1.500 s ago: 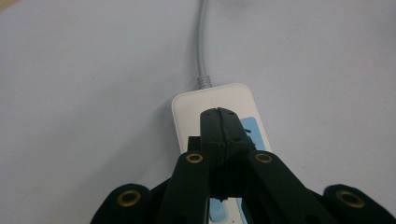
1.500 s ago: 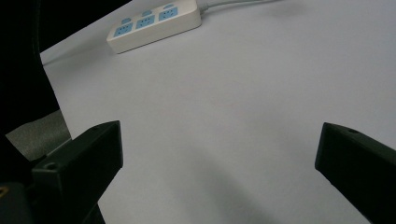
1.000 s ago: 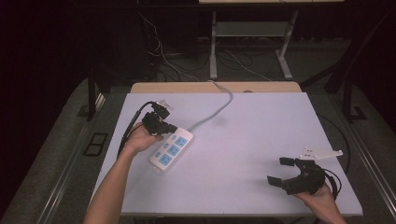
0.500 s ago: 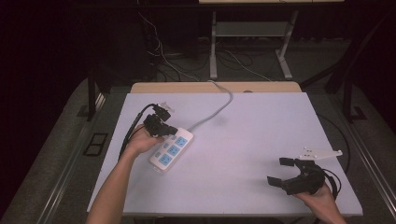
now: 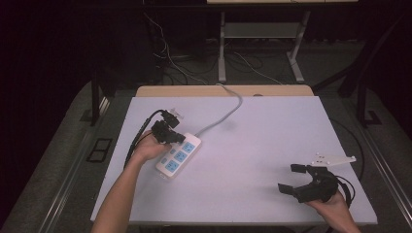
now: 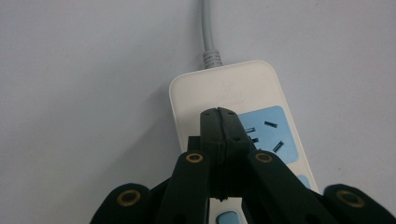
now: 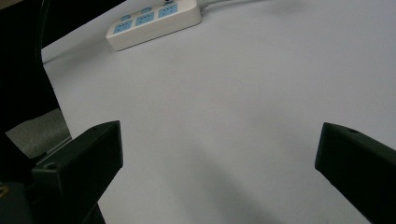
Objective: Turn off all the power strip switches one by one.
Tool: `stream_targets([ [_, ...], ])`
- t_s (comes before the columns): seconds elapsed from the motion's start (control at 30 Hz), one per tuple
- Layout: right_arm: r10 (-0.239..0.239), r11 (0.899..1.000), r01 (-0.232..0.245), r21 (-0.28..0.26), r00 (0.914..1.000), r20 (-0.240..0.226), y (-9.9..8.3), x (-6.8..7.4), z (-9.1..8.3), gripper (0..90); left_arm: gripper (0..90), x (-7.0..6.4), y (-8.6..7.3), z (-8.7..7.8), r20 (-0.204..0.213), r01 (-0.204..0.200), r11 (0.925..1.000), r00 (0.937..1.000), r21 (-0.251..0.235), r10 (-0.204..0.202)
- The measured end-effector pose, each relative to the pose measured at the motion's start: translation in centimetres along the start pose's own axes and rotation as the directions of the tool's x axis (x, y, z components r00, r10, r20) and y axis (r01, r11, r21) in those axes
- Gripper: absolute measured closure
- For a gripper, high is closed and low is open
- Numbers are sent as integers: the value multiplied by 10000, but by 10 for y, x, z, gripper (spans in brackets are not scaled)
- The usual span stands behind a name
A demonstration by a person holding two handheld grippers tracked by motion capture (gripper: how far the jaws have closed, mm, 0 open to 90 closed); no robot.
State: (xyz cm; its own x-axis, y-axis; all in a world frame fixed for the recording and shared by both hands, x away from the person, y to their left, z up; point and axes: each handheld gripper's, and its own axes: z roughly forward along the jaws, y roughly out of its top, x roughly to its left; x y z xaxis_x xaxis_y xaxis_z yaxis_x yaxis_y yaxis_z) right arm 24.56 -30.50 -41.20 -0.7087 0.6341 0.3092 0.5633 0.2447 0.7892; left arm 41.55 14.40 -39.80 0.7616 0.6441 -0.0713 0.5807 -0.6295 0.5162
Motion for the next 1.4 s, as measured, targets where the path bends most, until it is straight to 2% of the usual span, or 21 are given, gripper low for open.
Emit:
stream_targets([
  [0.43,-24,10000,24,16,10000,-20,0,0,0,8,892,2,-2,0,-12,82,9998,10000,181,-82],
  [0.57,-48,10000,48,23,10000,-38,0,1,0,8,893,5,-4,0,227,266,9995,9994,164,-270],
  [1.03,-86,9999,86,104,10000,-22,0,2,2,8,896,8,-4,0,456,517,9985,9976,155,-524],
  [1.13,-107,9999,107,98,9999,-1,0,2,1,8,897,7,-3,2,273,471,9988,9985,159,-475],
  [1.4,-91,9999,91,105,10000,20,0,1,1,8,896,7,-4,2,269,525,9986,9982,86,-527],
])
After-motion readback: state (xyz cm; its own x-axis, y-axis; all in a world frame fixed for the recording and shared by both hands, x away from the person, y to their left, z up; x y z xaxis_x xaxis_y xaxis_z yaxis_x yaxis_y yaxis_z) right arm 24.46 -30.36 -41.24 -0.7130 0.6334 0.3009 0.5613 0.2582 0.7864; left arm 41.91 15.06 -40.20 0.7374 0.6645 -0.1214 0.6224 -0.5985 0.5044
